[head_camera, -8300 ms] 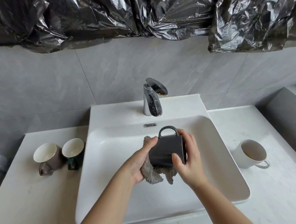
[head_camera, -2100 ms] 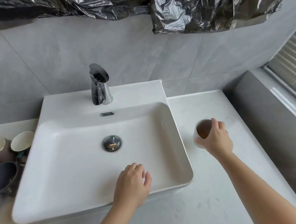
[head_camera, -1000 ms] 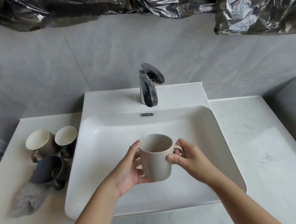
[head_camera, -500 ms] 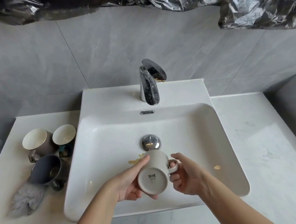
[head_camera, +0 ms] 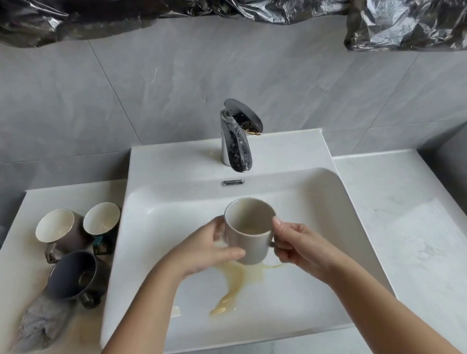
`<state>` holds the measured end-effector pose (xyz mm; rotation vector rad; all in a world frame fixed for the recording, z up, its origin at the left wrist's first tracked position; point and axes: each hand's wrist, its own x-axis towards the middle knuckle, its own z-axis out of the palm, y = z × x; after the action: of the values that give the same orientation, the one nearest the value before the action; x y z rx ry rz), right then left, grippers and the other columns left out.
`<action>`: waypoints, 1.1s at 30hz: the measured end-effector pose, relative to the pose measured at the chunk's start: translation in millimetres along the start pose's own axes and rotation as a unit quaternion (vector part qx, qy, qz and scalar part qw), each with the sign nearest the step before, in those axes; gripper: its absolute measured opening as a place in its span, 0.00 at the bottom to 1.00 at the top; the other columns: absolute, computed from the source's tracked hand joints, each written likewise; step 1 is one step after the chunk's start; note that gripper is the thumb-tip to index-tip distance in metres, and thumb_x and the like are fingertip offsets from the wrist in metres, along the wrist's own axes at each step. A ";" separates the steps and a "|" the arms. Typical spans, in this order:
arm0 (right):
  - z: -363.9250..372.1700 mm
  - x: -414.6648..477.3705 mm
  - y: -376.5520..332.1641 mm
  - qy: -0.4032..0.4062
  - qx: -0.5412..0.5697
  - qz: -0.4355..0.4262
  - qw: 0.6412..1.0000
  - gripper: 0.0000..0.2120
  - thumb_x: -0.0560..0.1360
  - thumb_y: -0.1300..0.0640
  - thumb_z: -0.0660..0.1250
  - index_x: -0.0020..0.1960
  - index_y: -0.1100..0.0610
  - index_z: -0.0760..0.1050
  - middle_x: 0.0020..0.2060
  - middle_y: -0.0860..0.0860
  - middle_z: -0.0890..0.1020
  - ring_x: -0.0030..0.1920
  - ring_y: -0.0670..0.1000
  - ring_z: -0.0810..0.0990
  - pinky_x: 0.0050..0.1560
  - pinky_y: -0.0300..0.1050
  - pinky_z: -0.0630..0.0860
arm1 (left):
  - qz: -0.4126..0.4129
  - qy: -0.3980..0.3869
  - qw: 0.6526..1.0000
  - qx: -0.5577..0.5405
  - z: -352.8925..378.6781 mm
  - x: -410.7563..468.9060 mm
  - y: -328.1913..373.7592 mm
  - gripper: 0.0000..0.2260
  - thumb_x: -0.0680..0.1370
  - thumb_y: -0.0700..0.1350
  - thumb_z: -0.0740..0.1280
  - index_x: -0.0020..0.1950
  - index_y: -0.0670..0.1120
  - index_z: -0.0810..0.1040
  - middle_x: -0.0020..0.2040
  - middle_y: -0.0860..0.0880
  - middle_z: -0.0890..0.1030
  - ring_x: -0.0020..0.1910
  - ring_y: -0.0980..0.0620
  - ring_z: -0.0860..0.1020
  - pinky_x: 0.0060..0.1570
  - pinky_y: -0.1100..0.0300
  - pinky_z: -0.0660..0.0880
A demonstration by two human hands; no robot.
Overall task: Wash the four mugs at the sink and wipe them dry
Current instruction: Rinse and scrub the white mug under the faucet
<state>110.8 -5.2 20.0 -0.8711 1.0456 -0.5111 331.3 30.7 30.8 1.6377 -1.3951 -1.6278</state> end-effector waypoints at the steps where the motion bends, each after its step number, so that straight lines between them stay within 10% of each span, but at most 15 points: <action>1: 1.2 2.9 -0.9 0.019 -0.037 -0.043 0.998 0.25 0.74 0.43 0.70 0.32 0.55 0.60 0.28 0.49 0.60 0.30 0.49 0.59 0.31 0.38 0.57 | 0.014 0.071 0.997 0.027 -1.7 2.5 10.5 0.34 0.63 0.53 0.71 0.69 0.56 0.69 0.66 0.59 0.74 0.65 0.60 0.72 0.61 0.60 0.71; 5: 1.9 14.5 -4.9 0.092 -0.088 -0.137 0.982 0.31 0.71 0.46 0.74 0.32 0.61 0.56 0.27 0.48 0.58 0.29 0.47 0.56 0.31 0.40 0.53 | 0.107 0.341 0.912 -0.200 -3.4 9.3 57.6 0.10 0.74 0.39 0.62 0.48 0.50 0.80 0.47 0.53 0.84 0.42 0.56 0.79 0.43 0.61 0.71; 8: 1.3 22.0 -6.9 0.104 -0.098 -0.169 0.975 0.28 0.74 0.53 0.73 0.31 0.63 0.57 0.27 0.46 0.56 0.28 0.45 0.54 0.28 0.36 0.53 | 0.113 0.225 0.889 -0.382 -7.9 14.0 92.1 0.14 0.78 0.34 0.56 0.53 0.42 0.80 0.47 0.46 0.84 0.36 0.53 0.77 0.34 0.64 0.70; 15: 7.4 29.2 -5.7 0.087 -0.127 -0.197 0.968 0.28 0.76 0.56 0.71 0.32 0.56 0.53 0.27 0.46 0.56 0.29 0.46 0.54 0.28 0.37 0.52 | 0.087 0.074 0.902 -0.415 -23.8 19.5 126.1 0.16 0.77 0.33 0.53 0.59 0.35 0.76 0.56 0.39 0.83 0.27 0.55 0.71 0.27 0.66 0.70; 24: 10.8 29.7 -9.2 0.086 -0.103 -0.215 0.967 0.29 0.74 0.56 0.72 0.33 0.52 0.51 0.27 0.45 0.56 0.29 0.45 0.54 0.28 0.35 0.53 | 0.137 0.072 0.851 -0.503 -19.0 33.3 141.2 0.19 0.74 0.30 0.50 0.58 0.36 0.74 0.55 0.40 0.82 0.26 0.57 0.68 0.28 0.67 0.68; 29: 9.4 33.2 -7.1 0.077 -0.105 -0.217 0.967 0.28 0.75 0.57 0.72 0.32 0.50 0.53 0.28 0.45 0.56 0.29 0.45 0.54 0.28 0.35 0.54 | 0.194 0.154 0.894 -0.373 -16.5 26.7 117.5 0.17 0.73 0.33 0.55 0.55 0.42 0.79 0.51 0.46 0.84 0.27 0.54 0.72 0.31 0.64 0.69; 33: 5.0 35.0 -3.5 0.069 -0.119 -0.216 0.967 0.26 0.74 0.52 0.71 0.32 0.54 0.54 0.28 0.44 0.55 0.29 0.45 0.54 0.29 0.36 0.53 | 0.316 0.362 0.873 0.080 -13.7 11.2 42.6 0.14 0.67 0.34 0.58 0.42 0.49 0.78 0.38 0.55 0.79 0.38 0.56 0.75 0.41 0.60 0.72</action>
<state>130.5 -30.8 5.5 -1.3050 1.0589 -0.8330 327.3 -0.2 64.8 1.4145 -1.4316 -0.4550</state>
